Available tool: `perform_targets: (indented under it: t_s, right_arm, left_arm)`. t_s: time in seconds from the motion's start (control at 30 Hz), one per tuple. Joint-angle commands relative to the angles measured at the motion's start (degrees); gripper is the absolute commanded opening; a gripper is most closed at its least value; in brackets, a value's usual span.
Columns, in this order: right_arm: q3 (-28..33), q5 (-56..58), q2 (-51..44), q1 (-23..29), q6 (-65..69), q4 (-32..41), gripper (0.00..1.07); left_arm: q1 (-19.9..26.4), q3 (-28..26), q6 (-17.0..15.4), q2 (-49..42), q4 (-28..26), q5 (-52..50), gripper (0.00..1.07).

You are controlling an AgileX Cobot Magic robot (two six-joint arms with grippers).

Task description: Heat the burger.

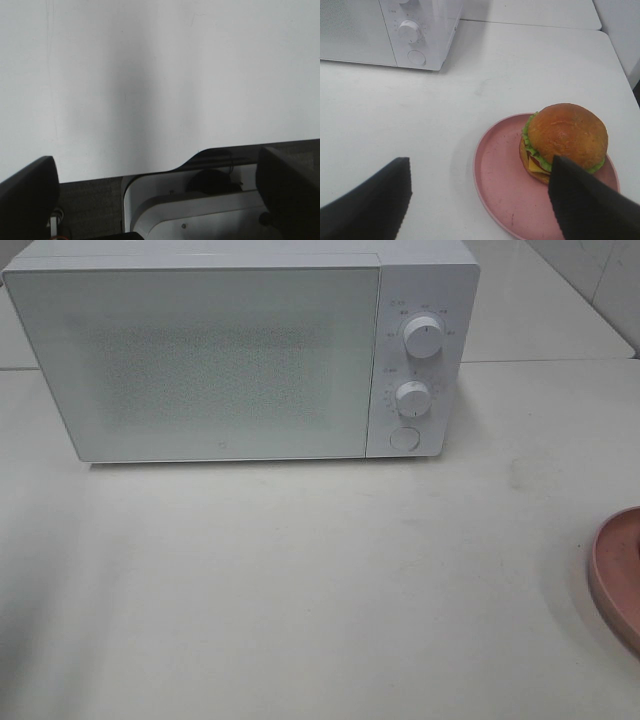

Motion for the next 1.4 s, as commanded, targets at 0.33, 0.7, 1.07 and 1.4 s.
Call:
perform_targets:
  t_s: [0.33, 0.7, 1.07, 1.4]
  right_arm:
    - [0.3, 0.1, -1.7, -0.5, -0.5, 0.1, 0.75]
    - [0.3, 0.1, -1.7, -0.5, -0.5, 0.1, 0.75]
    - [0.3, 0.1, -1.7, -0.5, -0.4, 0.1, 0.75]
    - [0.3, 0.1, -1.7, -0.5, -0.5, 0.1, 0.75]
  left_arm:
    - [0.2, 9.1, -0.2, -20.5, 2.1, -8.5, 1.02]
    - [0.2, 9.2, -0.1, -33.2, 2.9, -7.6, 1.02]
    - [0.2, 10.5, -0.3, -42.2, 4.4, -3.7, 1.01]
    - [0.2, 10.5, -0.3, -52.8, 4.2, -3.7, 1.01]
